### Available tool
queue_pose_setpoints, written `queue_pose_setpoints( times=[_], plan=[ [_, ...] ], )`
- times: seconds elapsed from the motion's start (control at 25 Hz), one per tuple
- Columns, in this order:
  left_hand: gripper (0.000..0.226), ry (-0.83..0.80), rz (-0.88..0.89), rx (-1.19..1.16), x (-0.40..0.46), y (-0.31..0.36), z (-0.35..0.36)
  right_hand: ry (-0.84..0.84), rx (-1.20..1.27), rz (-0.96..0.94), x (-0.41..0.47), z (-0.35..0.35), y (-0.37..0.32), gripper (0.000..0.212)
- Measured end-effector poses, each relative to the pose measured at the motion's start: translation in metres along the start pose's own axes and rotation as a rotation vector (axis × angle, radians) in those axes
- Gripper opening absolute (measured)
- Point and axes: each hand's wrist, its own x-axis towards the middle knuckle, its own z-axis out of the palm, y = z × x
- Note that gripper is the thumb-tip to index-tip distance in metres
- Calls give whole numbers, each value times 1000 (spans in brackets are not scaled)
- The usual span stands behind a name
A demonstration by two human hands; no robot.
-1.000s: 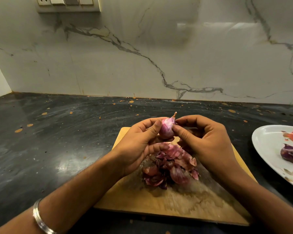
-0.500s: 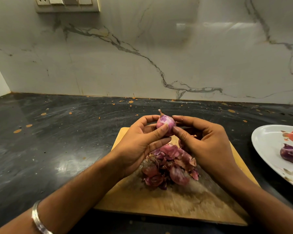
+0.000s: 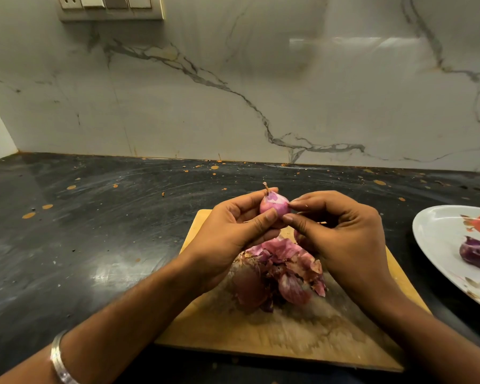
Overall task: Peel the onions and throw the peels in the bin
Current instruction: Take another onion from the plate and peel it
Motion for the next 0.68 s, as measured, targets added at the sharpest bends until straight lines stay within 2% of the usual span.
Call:
queue_pose_setpoints(
  times=[0.16,0.36,0.68],
  plan=[
    [52,13,31,74,0,0,-2,-55,5,23,-1,0,-3,21],
    [49,17,46,92,0,-1,-4,-37,0,40,0,0,-5,19],
    [48,-4,30,96,0,-1,-4,-45,72,175,2,-3,-8,22]
  ],
)
